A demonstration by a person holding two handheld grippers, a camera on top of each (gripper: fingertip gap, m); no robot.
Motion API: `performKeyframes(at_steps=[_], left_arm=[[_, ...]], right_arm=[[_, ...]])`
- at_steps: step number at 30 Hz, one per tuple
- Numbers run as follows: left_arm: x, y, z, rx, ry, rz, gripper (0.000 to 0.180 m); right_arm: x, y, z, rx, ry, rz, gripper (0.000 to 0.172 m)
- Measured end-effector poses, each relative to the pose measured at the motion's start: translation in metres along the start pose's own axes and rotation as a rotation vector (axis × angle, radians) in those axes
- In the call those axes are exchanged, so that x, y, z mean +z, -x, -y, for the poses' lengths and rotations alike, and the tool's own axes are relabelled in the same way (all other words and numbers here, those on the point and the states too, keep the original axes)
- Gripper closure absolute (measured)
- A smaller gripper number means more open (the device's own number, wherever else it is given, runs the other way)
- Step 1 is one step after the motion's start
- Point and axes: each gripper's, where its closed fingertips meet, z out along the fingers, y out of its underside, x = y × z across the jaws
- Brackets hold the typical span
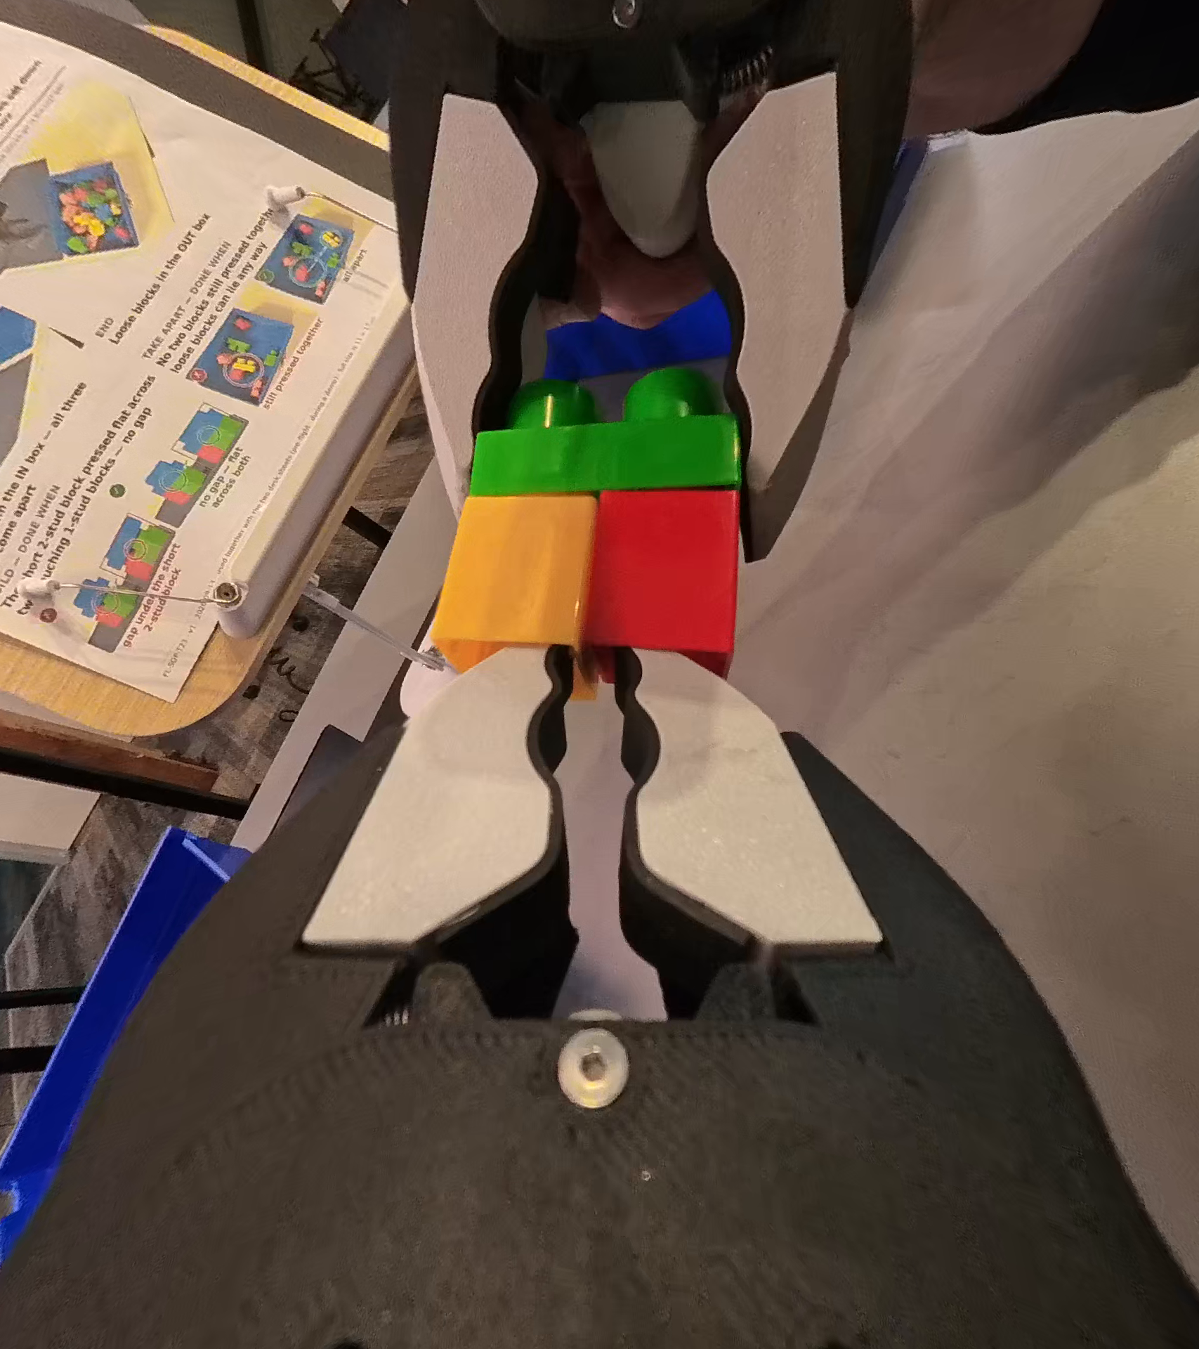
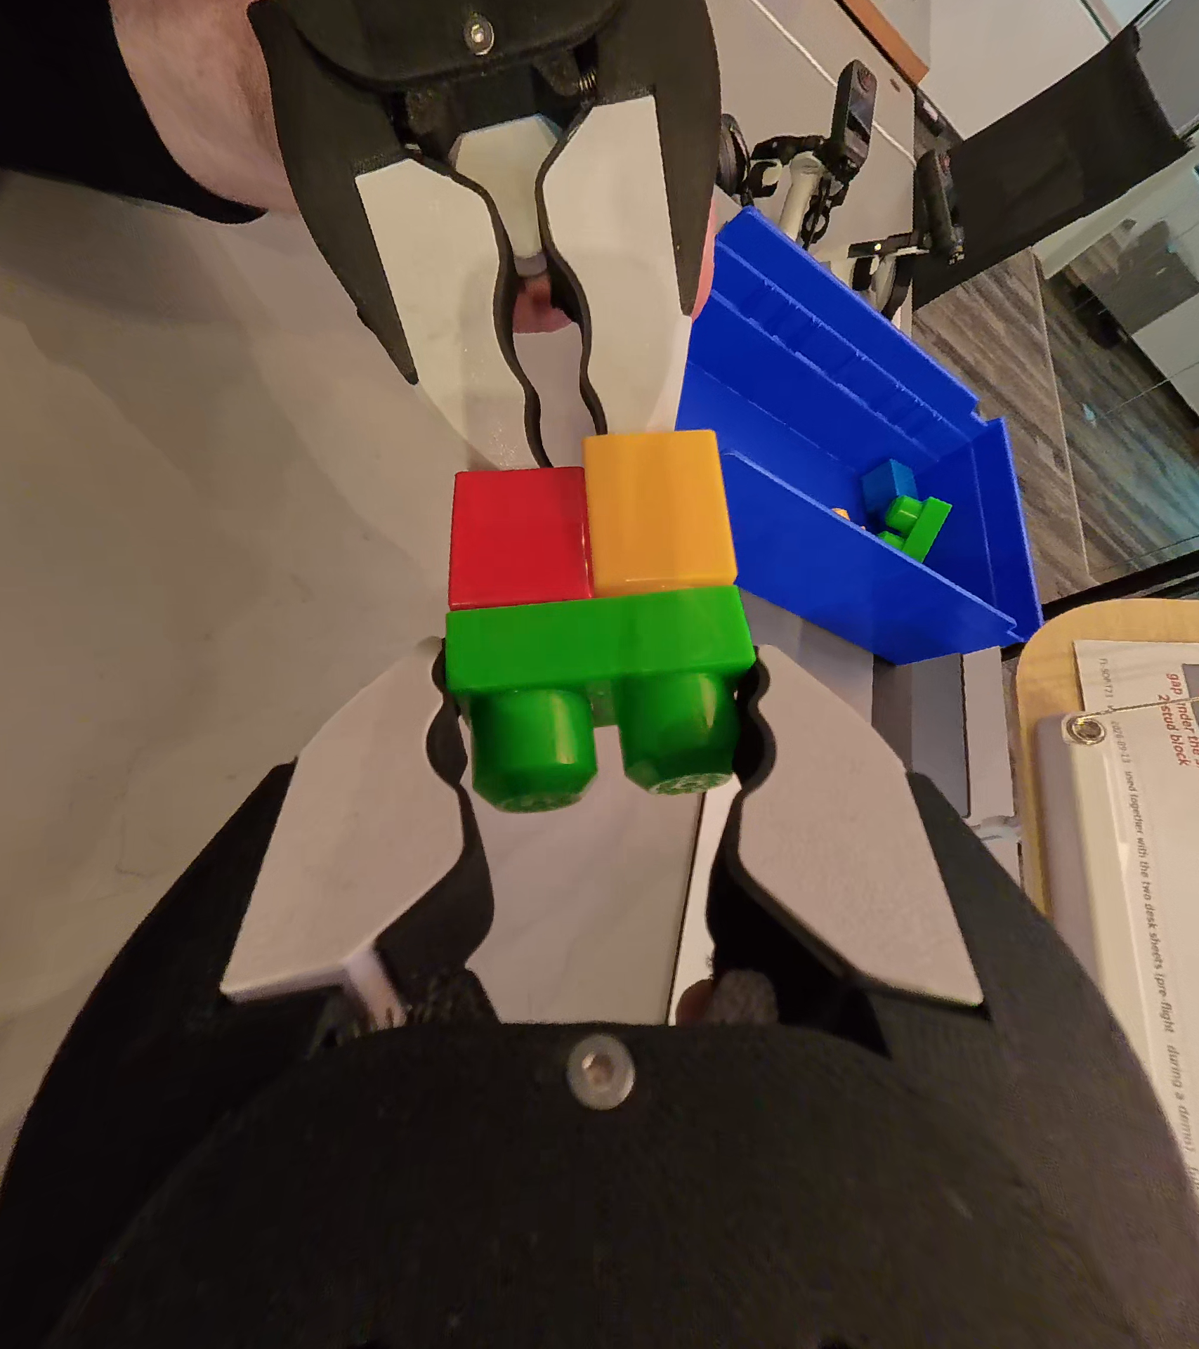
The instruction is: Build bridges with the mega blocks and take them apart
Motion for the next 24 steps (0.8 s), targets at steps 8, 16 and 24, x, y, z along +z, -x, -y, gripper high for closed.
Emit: performKeyframes(at_steps=[8, 16, 24], left_arm=[[0.001, -0.001, 0.0, 0.026, 0.008, -0.001, 0.172], [0.002, -0.007, 0.002, 0.052, -0.017, -0.027, 0.172], [0.003, -0.013, 0.002, 0.058, -0.039, -0.064, 0.171]], right_arm=[[0.0, 0.0, 0.0, -0.016, -0.002, -0.007, 0.098], [-0.001, 0.004, 0.001, -0.046, 0.001, 0.004, 0.098], [-0.001, 0.008, 0.001, -0.048, -0.007, 0.034, 0.098]])
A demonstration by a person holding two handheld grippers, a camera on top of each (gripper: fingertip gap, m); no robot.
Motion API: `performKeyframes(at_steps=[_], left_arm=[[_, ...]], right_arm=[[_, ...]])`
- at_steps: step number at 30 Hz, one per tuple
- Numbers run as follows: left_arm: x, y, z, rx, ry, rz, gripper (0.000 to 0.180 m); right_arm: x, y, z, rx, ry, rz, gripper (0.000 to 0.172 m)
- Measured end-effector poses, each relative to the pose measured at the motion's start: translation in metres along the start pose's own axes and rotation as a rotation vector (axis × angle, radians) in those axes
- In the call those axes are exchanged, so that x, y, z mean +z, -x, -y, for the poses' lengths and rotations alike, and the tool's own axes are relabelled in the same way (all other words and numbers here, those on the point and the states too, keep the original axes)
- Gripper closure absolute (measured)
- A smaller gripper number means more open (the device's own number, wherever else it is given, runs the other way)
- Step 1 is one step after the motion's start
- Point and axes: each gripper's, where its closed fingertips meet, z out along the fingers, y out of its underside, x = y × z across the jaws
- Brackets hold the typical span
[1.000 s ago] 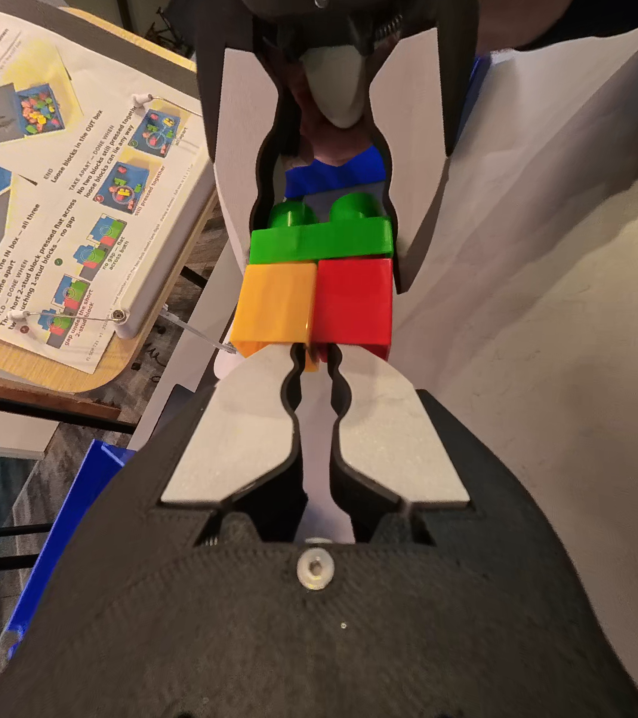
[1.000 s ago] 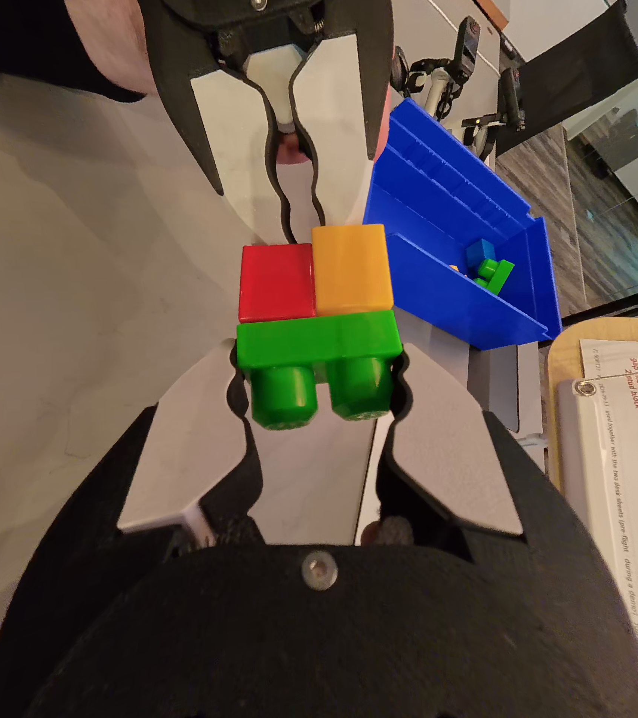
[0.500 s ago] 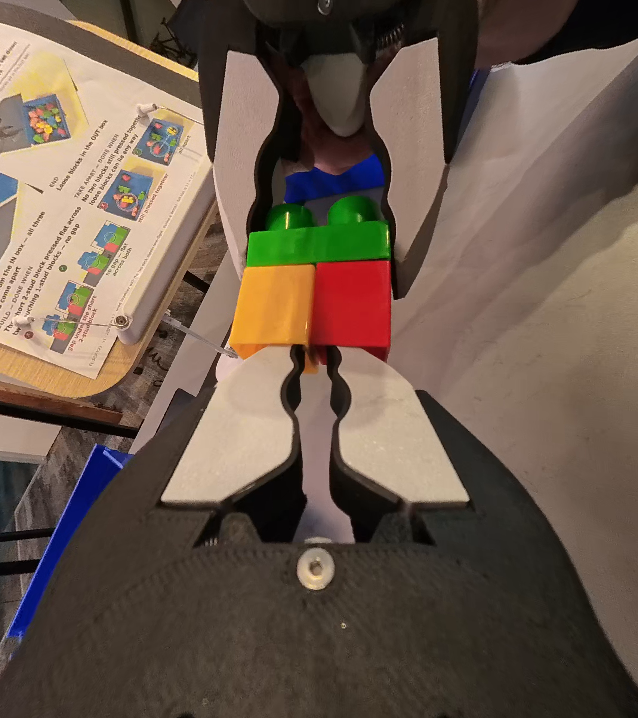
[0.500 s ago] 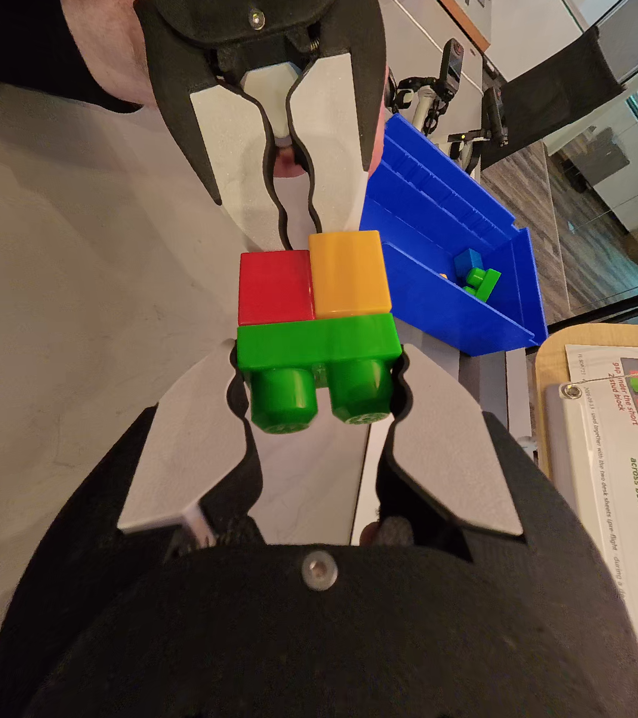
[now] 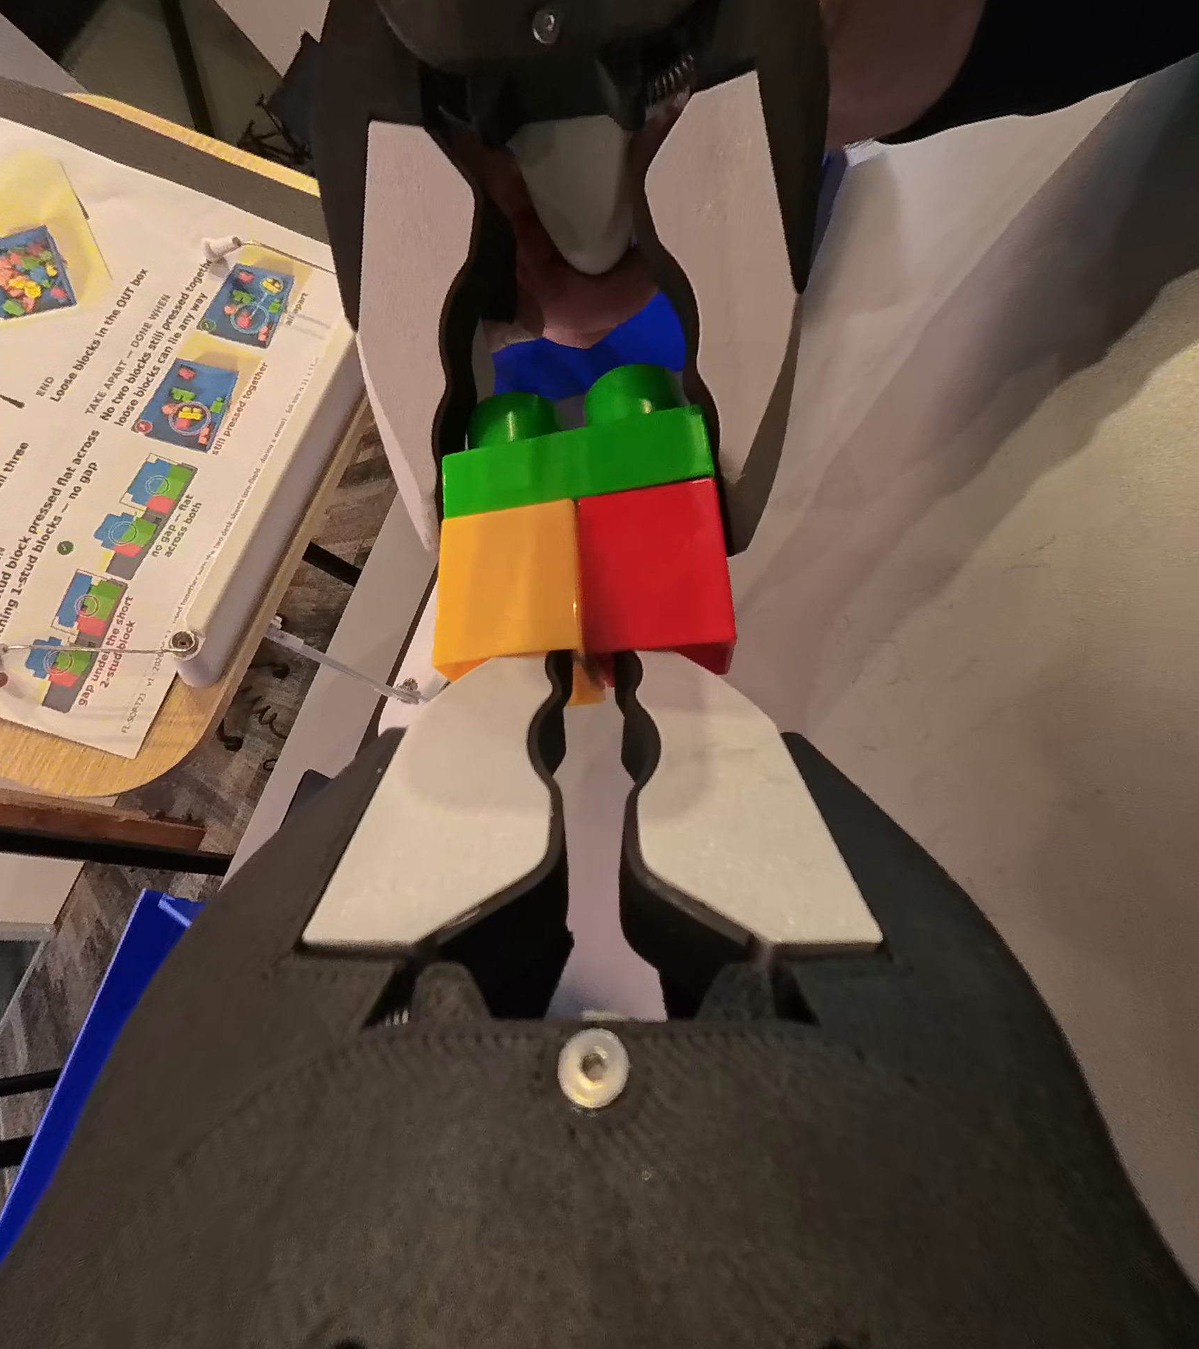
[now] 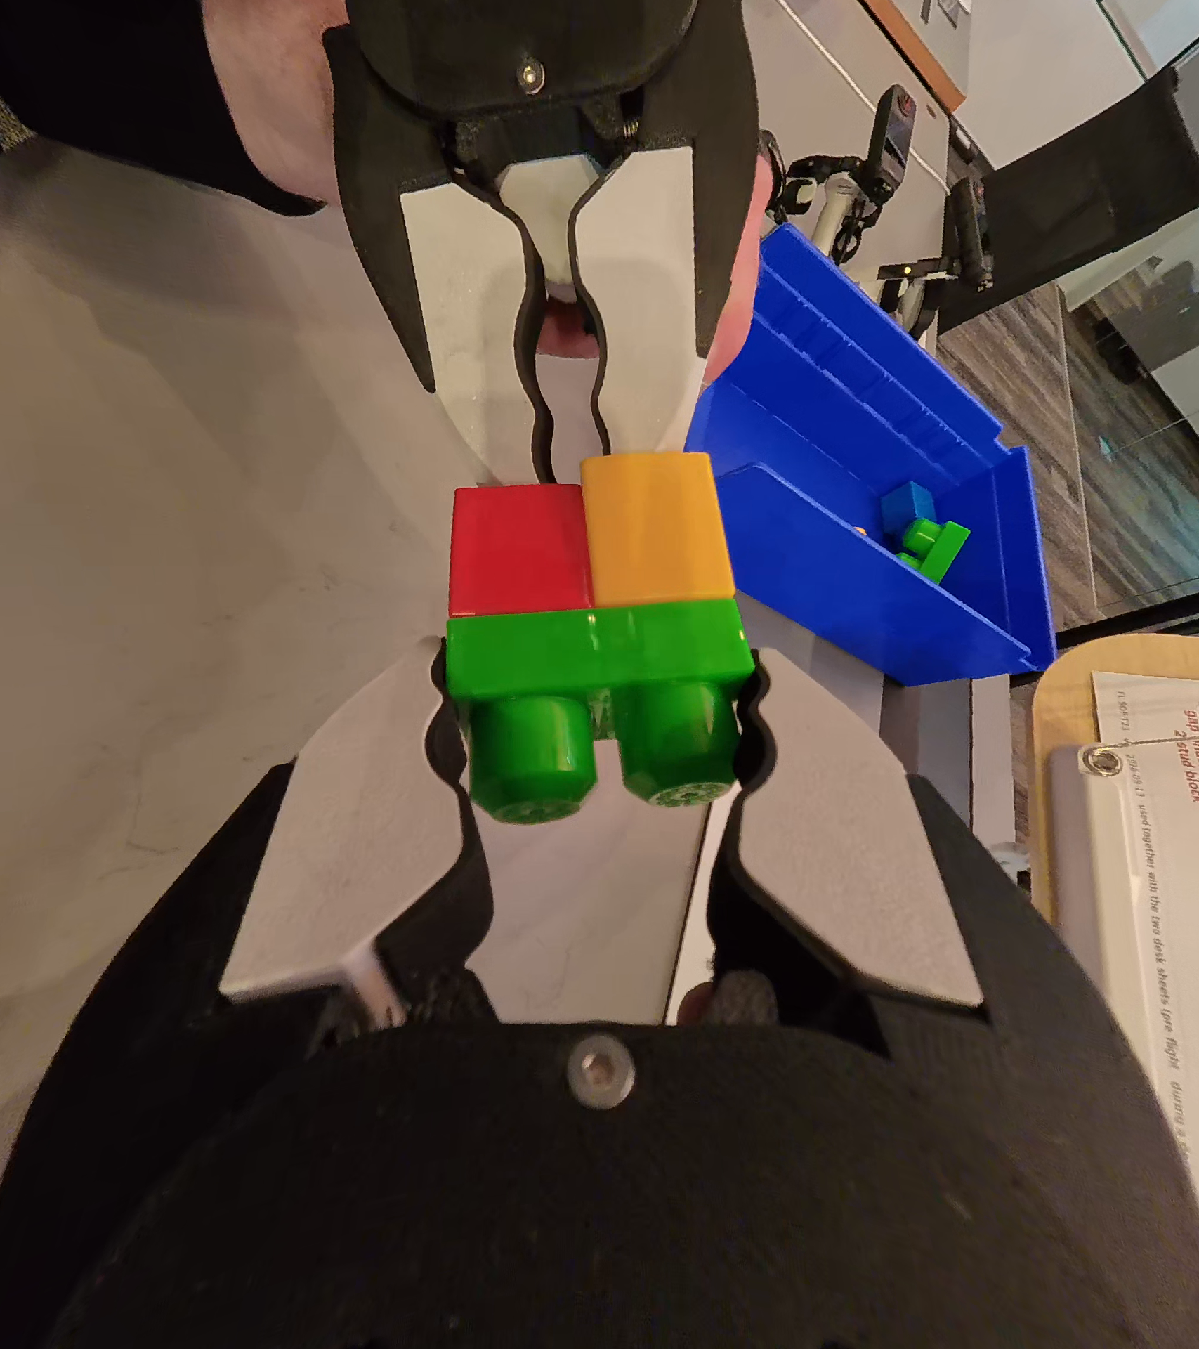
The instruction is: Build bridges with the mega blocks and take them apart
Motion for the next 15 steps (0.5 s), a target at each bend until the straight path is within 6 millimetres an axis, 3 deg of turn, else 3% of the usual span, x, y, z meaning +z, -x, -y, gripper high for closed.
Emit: performKeyframes(at_steps=[12, 15], left_arm=[[0.001, 0.012, 0.008, -0.051, -0.076, 0.058, 0.171], [-0.001, 0.021, 0.007, -0.023, -0.054, 0.152, 0.17]], right_arm=[[-0.01, -0.011, 0.005, 0.009, -0.035, -0.033, 0.096], [-0.017, -0.019, 0.002, 0.065, -0.046, -0.043, 0.089]])
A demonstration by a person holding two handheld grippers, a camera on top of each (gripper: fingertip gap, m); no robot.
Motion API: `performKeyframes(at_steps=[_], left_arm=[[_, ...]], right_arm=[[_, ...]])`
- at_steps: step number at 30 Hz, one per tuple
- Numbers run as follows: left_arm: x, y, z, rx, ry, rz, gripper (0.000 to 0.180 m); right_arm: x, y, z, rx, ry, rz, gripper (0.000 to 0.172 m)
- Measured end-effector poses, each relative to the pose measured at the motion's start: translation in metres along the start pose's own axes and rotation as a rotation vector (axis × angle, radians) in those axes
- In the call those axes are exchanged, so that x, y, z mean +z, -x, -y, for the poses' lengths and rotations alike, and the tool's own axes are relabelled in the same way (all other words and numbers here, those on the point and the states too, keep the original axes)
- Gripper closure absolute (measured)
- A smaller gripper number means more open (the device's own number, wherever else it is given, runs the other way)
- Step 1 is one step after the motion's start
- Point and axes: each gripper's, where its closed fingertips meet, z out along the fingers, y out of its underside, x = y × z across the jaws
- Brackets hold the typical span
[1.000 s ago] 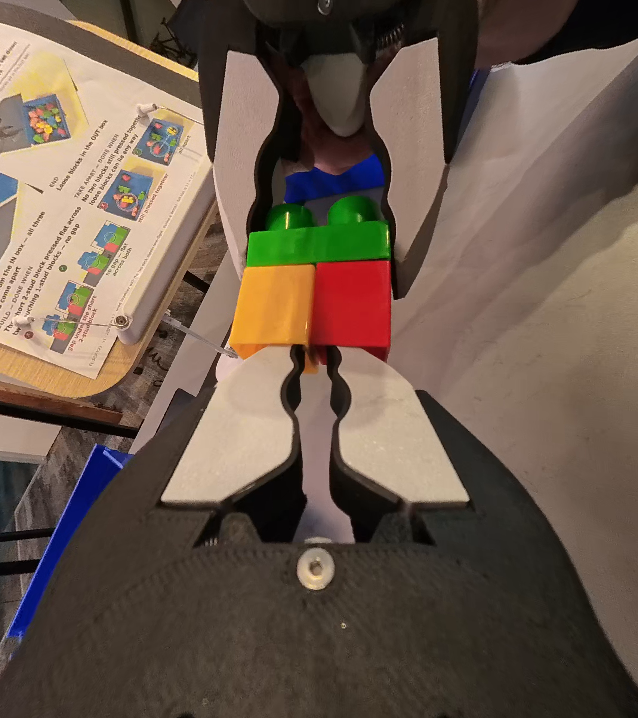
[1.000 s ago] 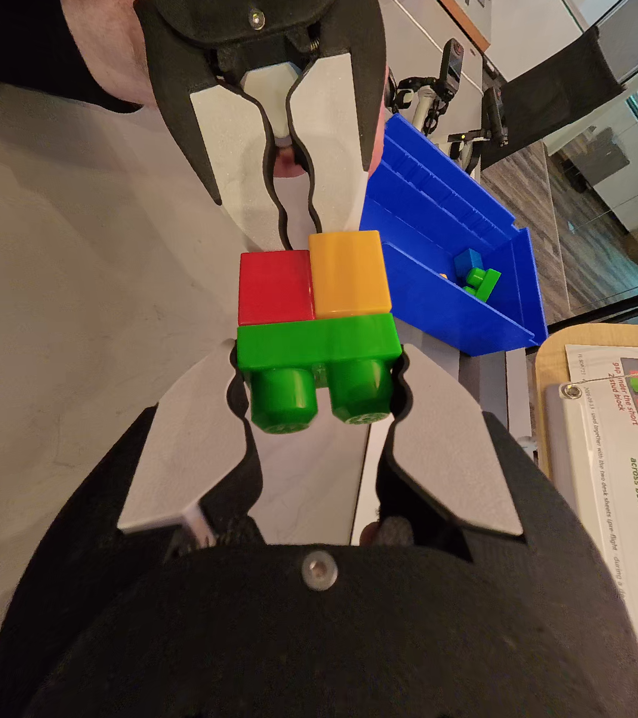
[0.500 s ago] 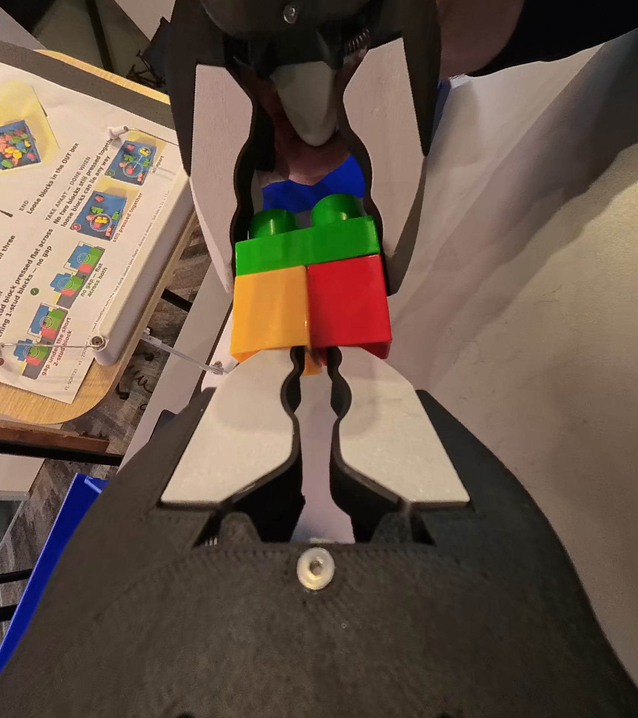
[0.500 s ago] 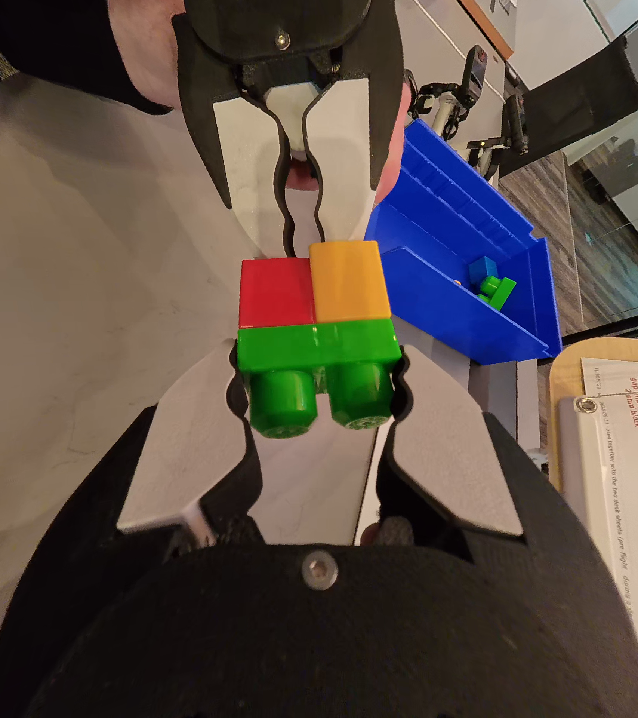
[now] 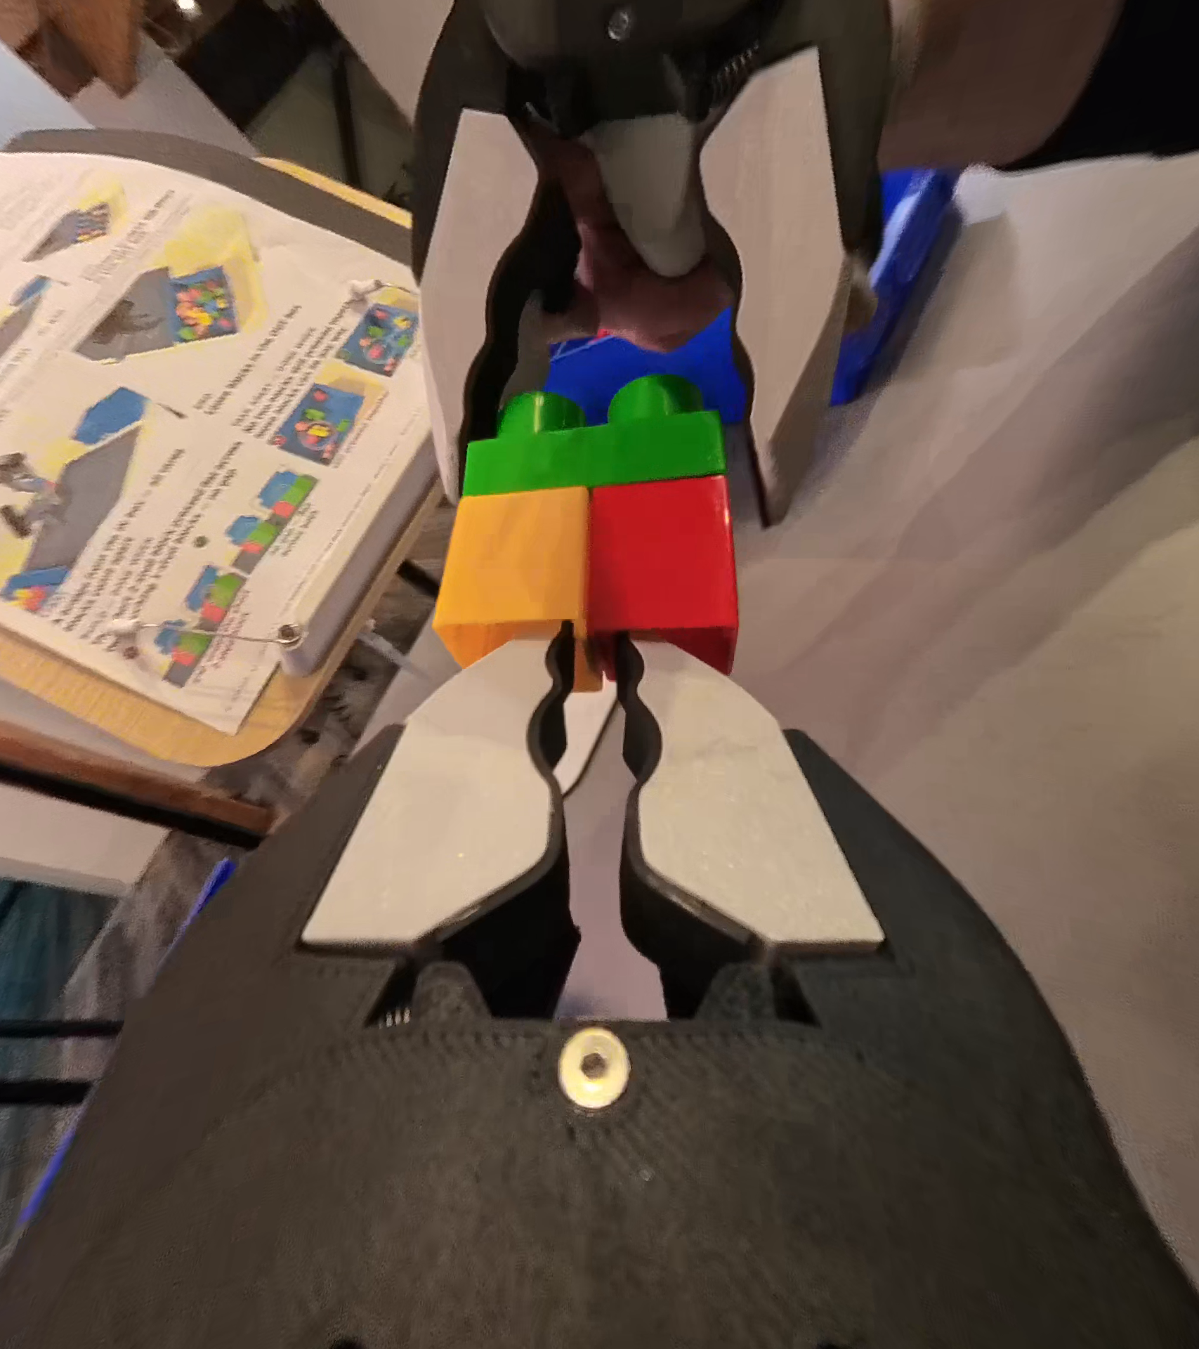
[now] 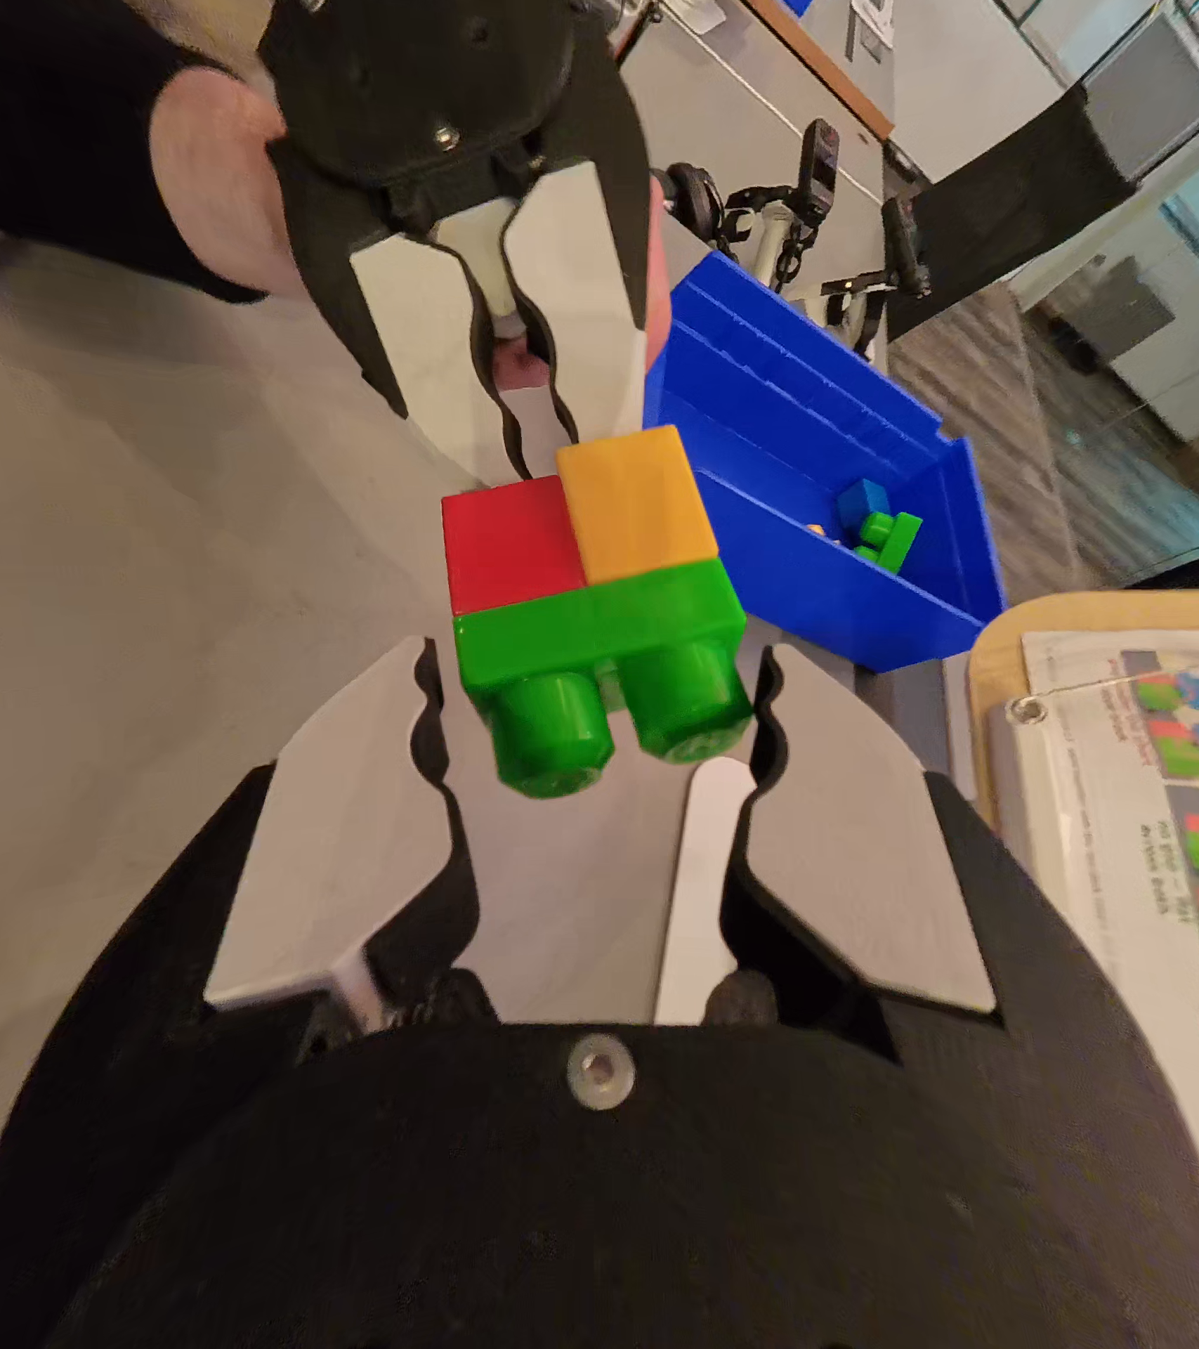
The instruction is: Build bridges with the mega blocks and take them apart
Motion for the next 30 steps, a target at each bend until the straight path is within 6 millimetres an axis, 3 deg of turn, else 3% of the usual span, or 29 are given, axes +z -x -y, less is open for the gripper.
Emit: performKeyframes(at_steps=[4, 7, 13, 19, 30], left_arm=[[-0.003, 0.013, 0.003, 0.108, 0.044, 0.151, 0.17], [-0.01, 0.022, 0.012, 0.138, 0.013, 0.225, 0.17], [-0.007, 0.018, 0.022, 0.317, 0.033, 0.27, 0.17], [-0.003, 0.02, 0.019, 0.349, 0.057, 0.293, 0.17], [-0.009, 0.026, 0.019, 0.199, 0.005, 0.226, 0.154]], right_arm=[[-0.009, -0.008, 0.003, 0.262, -0.125, 0.1, 0.09], [-0.014, -0.009, 0.012, 0.436, -0.247, 0.211, 0.102], [-0.008, -0.003, 0.03, 0.662, -0.431, 0.372, 0.127], [-0.006, -0.008, 0.028, 0.69, -0.462, 0.36, 0.133], [-0.016, -0.022, 0.029, 0.661, -0.535, 0.28, 0.134]])
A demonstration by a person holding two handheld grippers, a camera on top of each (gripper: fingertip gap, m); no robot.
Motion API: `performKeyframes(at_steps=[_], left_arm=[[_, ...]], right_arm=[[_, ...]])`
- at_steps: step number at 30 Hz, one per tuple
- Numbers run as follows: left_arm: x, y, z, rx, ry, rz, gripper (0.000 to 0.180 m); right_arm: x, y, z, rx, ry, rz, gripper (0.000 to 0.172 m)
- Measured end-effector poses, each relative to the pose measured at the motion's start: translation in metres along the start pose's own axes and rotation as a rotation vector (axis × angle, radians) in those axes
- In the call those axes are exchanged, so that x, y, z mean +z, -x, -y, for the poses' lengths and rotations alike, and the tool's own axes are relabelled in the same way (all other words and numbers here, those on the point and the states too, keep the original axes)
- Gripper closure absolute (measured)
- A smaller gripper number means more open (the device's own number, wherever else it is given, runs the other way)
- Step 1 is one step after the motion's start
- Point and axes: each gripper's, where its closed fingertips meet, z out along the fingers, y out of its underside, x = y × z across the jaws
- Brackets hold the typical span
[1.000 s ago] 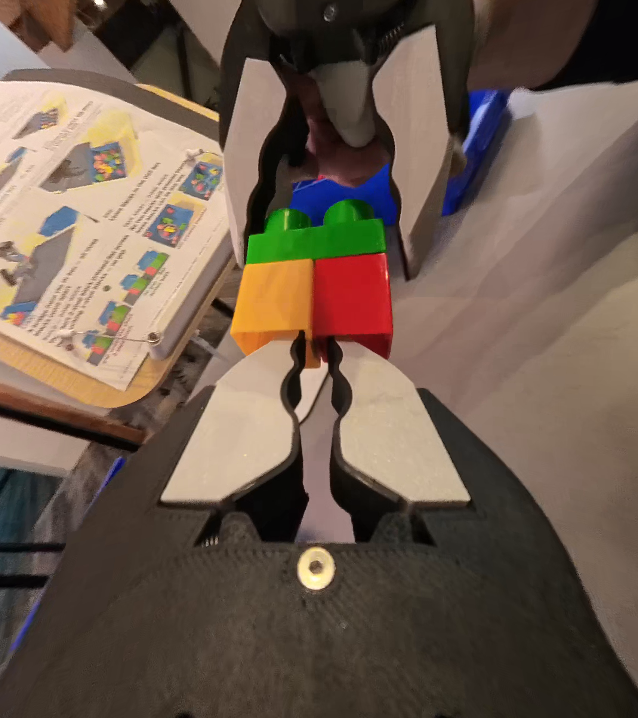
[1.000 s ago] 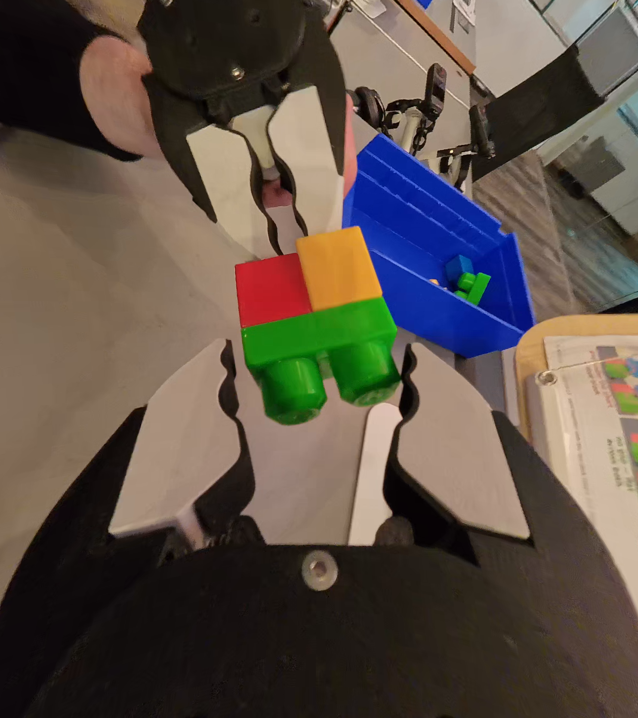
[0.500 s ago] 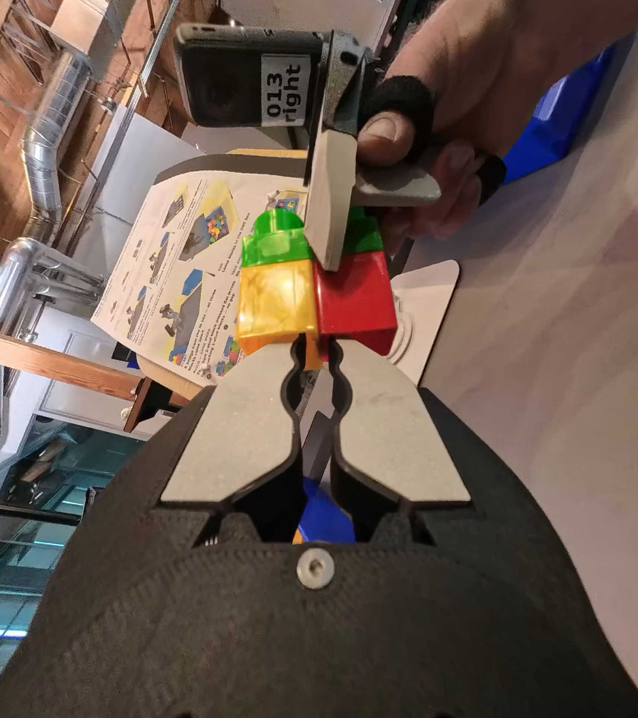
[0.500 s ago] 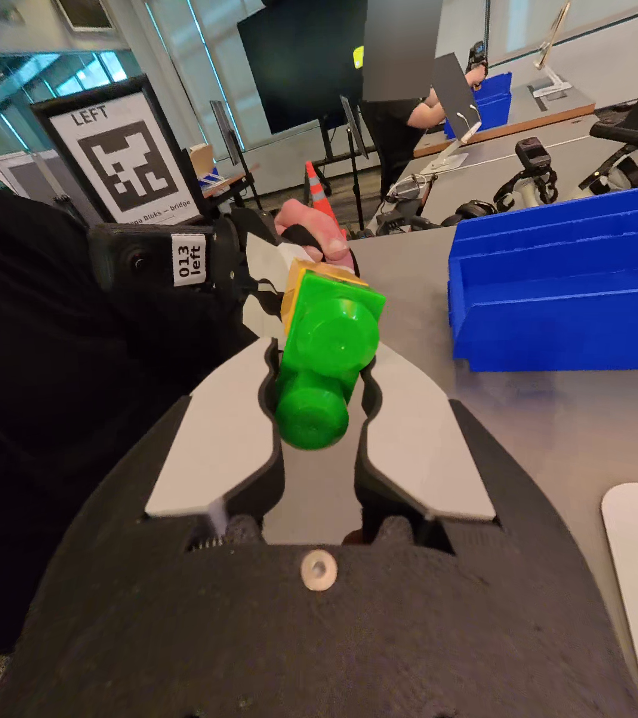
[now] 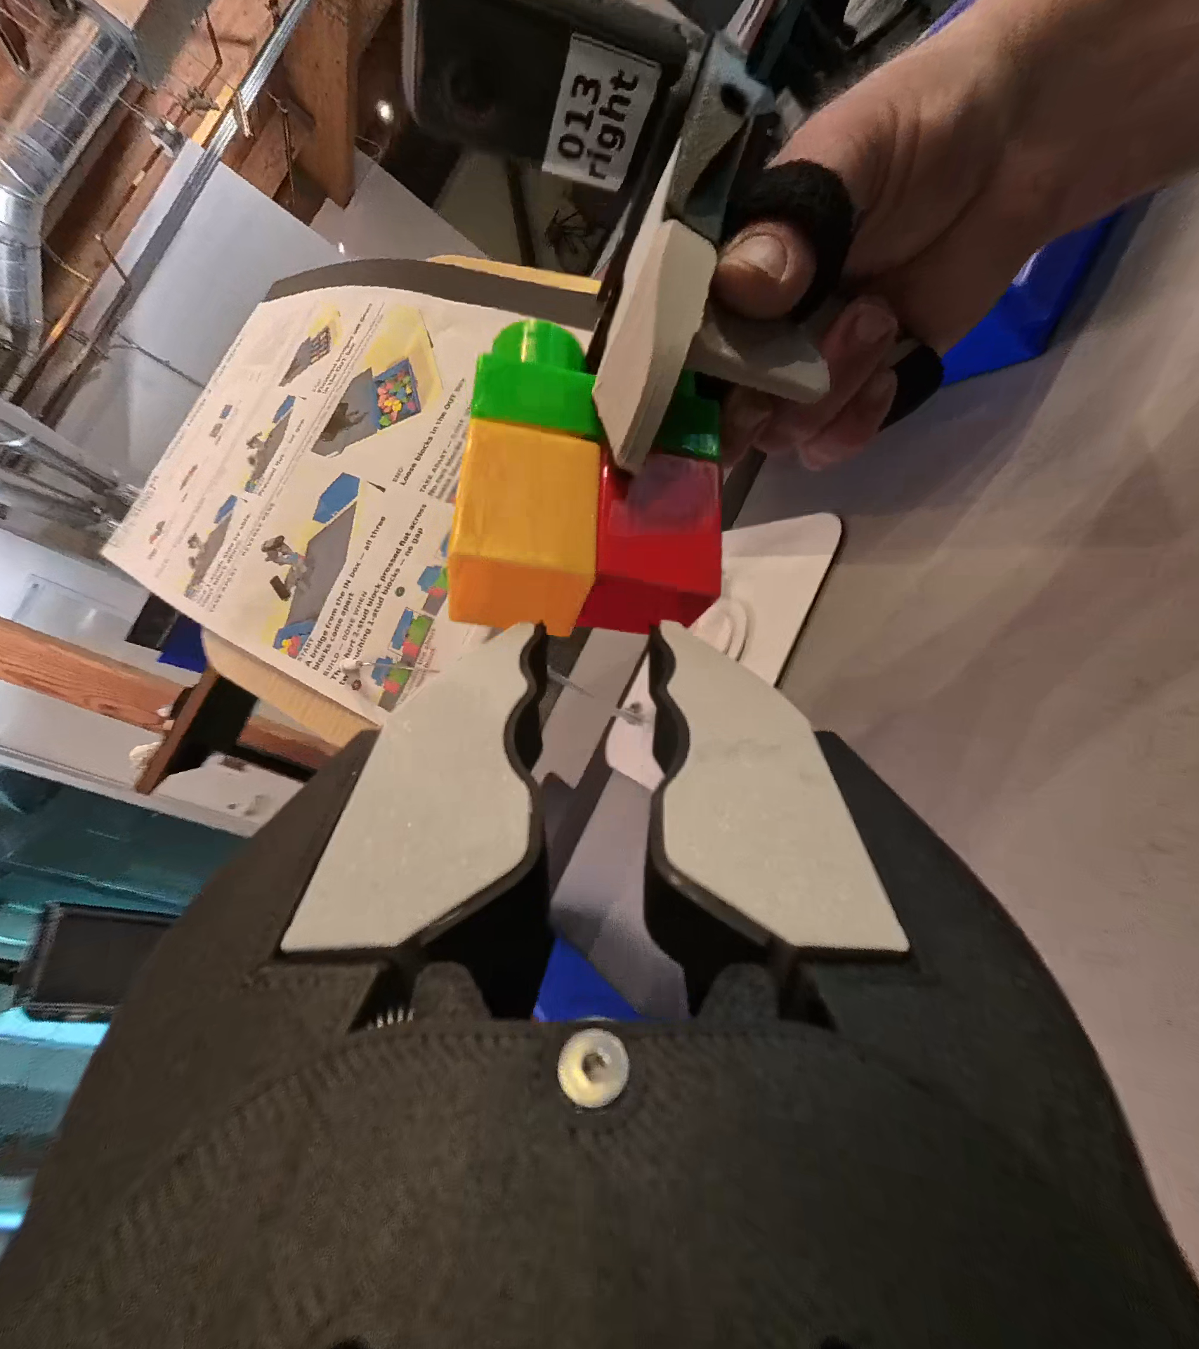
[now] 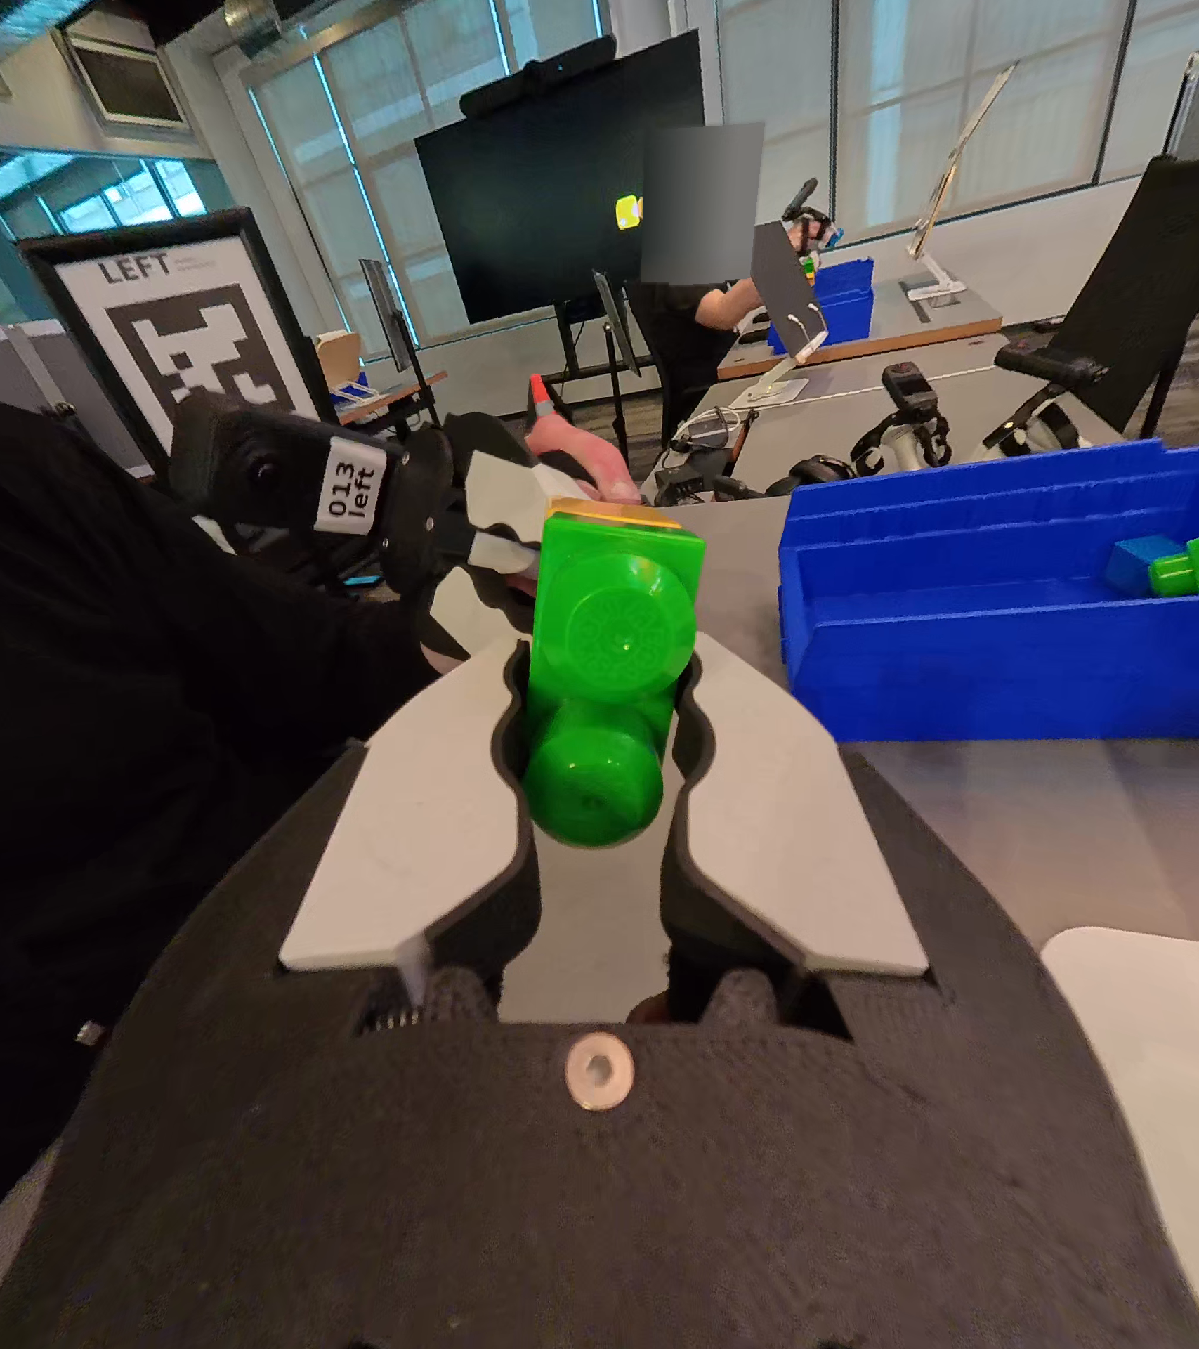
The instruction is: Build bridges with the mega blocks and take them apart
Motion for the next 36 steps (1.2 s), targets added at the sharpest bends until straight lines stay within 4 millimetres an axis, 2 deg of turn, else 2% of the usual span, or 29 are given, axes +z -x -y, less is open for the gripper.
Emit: performKeyframes(at_steps=[6, 10, 15, 30, 33, 36], left_arm=[[-0.016, 0.015, 0.005, -0.367, -0.184, -0.104, 0.145], [-0.016, 0.015, 0.029, -0.679, -0.371, -0.289, 0.134], [-0.015, 0.009, 0.043, -0.898, -0.499, -0.451, 0.146], [-0.018, 0.003, 0.042, -0.879, -0.508, -0.487, 0.148], [-0.019, 0.005, 0.041, -0.904, -0.521, -0.49, 0.148], [-0.019, 0.006, 0.042, -0.888, -0.518, -0.48, 0.148]], right_arm=[[-0.006, 0.006, 0.009, -0.087, -0.037, 0.008, 0.134], [0.0, 0.015, 0.005, -0.173, -0.012, 0.017, 0.134], [0.005, 0.024, 0.003, -0.254, 0.011, 0.018, 0.134], [0.011, 0.022, -0.015, -0.329, 0.189, -0.037, 0.133], [0.007, 0.022, -0.007, -0.367, 0.154, -0.065, 0.124], [0.004, 0.022, -0.001, -0.365, 0.123, -0.06, 0.133]])
